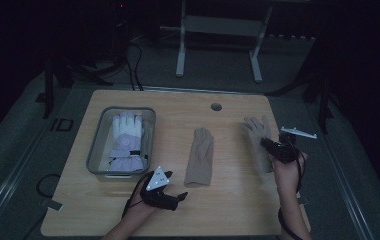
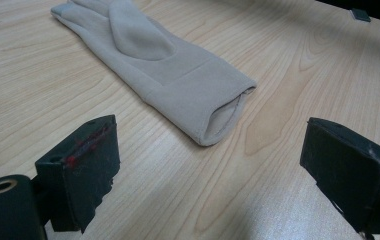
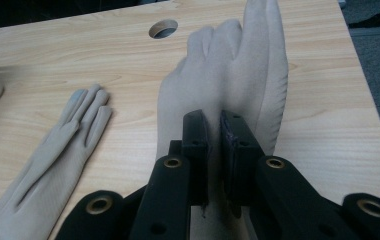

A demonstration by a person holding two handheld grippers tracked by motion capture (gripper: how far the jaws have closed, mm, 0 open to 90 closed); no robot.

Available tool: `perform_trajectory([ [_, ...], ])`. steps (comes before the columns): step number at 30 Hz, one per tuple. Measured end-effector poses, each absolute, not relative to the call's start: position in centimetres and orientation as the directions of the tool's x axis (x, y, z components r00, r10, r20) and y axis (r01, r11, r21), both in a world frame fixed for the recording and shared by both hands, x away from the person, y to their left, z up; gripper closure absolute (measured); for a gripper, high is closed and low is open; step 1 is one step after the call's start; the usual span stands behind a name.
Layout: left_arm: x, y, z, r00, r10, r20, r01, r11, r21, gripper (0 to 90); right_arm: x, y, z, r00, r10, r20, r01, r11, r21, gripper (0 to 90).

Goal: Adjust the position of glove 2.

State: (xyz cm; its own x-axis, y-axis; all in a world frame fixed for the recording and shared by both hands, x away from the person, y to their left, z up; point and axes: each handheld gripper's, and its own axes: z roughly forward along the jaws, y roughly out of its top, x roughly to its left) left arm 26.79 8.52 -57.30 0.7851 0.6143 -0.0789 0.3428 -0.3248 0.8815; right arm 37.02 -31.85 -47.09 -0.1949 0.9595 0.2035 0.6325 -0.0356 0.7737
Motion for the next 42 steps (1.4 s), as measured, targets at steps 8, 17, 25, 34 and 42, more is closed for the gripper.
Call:
perform_trajectory([
  [8, 26.8, 8.5, -57.3, 0.783, 0.617, -0.078, 0.342, -0.322, 0.883, 9.3, 34.6, -31.9, -49.4, -0.159, 0.966, 0.201, 0.651, -0.051, 0.758, 81.9],
  [17, 26.8, 8.5, -57.3, 0.783, 0.617, -0.081, 0.343, -0.319, 0.884, 9.3, 34.1, -31.7, -53.5, -0.139, 0.972, 0.189, 0.724, -0.031, 0.689, 78.3],
  [25, 26.7, 8.5, -57.3, 0.782, 0.617, -0.082, 0.345, -0.321, 0.882, 9.3, 34.1, -31.8, -54.6, -0.186, 0.966, 0.179, 0.739, 0.017, 0.674, 60.3],
  [34, 26.8, 8.6, -57.3, 0.784, 0.614, -0.088, 0.347, -0.317, 0.883, 9.4, 34.3, -33.2, -53.8, -0.308, 0.945, 0.106, 0.725, 0.162, 0.669, 51.3],
  [42, 26.8, 8.6, -57.3, 0.784, 0.615, -0.089, 0.349, -0.318, 0.881, 9.3, 35.1, -33.0, -53.3, -0.448, 0.894, -0.005, 0.648, 0.328, 0.688, 46.7],
])
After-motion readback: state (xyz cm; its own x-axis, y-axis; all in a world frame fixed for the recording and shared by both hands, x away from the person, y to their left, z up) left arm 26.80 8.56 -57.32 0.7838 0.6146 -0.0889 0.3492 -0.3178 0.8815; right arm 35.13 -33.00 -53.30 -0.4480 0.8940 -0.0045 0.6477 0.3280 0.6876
